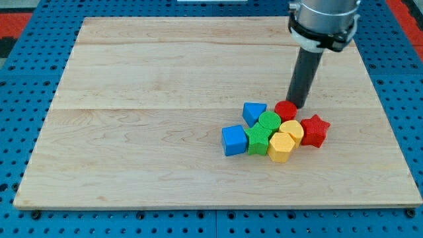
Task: Push the yellow hexagon into the green star
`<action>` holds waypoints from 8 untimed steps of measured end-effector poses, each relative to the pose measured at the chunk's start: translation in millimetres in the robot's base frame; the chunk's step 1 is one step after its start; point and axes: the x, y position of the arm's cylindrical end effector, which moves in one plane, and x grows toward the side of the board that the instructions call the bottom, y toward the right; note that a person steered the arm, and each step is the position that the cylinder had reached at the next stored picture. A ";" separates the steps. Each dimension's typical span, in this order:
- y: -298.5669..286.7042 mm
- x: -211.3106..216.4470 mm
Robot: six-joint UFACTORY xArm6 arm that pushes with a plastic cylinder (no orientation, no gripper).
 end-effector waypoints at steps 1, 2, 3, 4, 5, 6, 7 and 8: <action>2.7 10.0; 51.6 5.8; 71.8 38.1; 65.2 55.2; 54.2 63.4; 53.3 94.5; -18.1 103.9; -19.9 93.2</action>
